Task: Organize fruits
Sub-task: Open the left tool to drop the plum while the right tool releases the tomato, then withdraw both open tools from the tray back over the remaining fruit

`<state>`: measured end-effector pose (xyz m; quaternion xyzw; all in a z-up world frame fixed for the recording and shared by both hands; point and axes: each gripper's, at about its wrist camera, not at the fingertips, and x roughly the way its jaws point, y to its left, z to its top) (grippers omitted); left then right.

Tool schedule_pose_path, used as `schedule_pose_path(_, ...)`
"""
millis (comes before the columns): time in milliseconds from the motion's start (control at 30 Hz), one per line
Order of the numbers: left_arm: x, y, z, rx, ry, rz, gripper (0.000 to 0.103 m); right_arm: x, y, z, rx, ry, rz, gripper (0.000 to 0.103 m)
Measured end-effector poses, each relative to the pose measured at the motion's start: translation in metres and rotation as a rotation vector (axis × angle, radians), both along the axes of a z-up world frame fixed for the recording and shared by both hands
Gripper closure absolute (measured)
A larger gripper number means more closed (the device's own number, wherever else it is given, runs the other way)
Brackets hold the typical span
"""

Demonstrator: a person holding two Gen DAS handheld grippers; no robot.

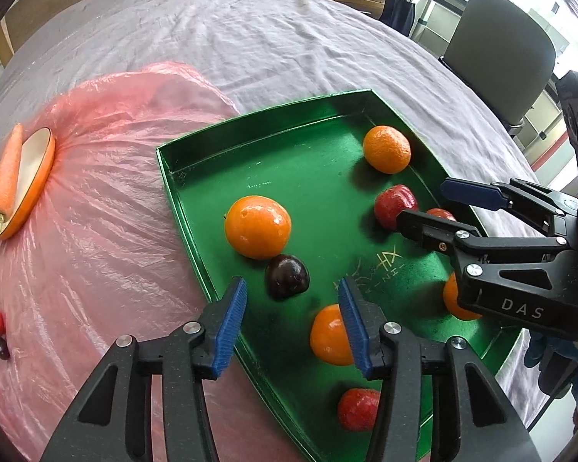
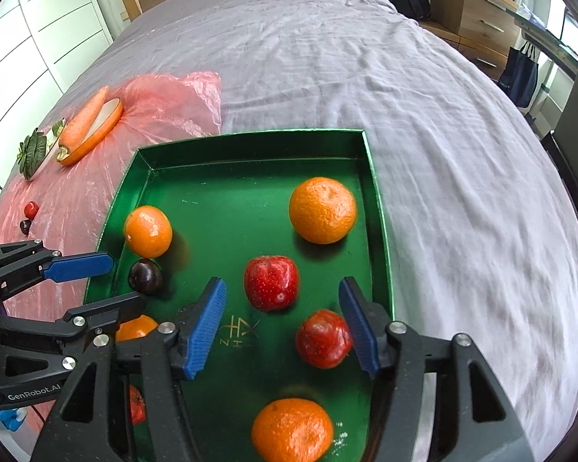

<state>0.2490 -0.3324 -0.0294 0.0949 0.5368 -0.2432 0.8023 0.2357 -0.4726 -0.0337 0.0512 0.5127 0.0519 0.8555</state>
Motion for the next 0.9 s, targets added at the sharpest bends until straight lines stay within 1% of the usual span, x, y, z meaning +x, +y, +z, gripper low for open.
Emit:
schedule_pose_path(133, -0.006, 0.002, 0.008, -0.007, -0.021, -0.008, 0.054, -0.011, -0.001, 0.009, 0.009, -0.016, -0.022, 0.0)
schedule_pose_path(300, -0.02, 0.004, 0.019, -0.017, -0.059, -0.028, 0.052, -0.029, -0.003, 0.018, 0.046, -0.018, -0.066, 0.0)
schedule_pose_path(433, -0.037, 0.009, 0.029, -0.034, -0.078, -0.045, 0.051, -0.05, -0.002, 0.032, 0.04, -0.055, -0.086, 0.0)
schedule_pose_path(533, -0.049, 0.012, 0.034, -0.045, -0.09, -0.054, 0.051, -0.067, -0.003, 0.043, 0.04, -0.077, -0.122, 0.0)
schedule_pose_path(600, -0.058, 0.015, 0.037, -0.05, -0.096, -0.06, 0.051, -0.079, -0.008, 0.045, 0.073, -0.065, -0.153, 0.0)
schedule_pose_path(667, -0.067, 0.02, 0.04, -0.054, -0.1, -0.069, 0.051, -0.091, -0.008, 0.045, 0.069, -0.042, -0.17, 0.0)
schedule_pose_path(833, -0.085, 0.035, 0.043, -0.034, -0.106, -0.084, 0.051, -0.124, 0.0, 0.043, 0.057, 0.021, -0.158, 0.0)
schedule_pose_path(900, -0.089, 0.044, 0.044, -0.023, -0.104, -0.078, 0.051, -0.137, 0.006, 0.043, 0.07, 0.037, -0.148, 0.0)
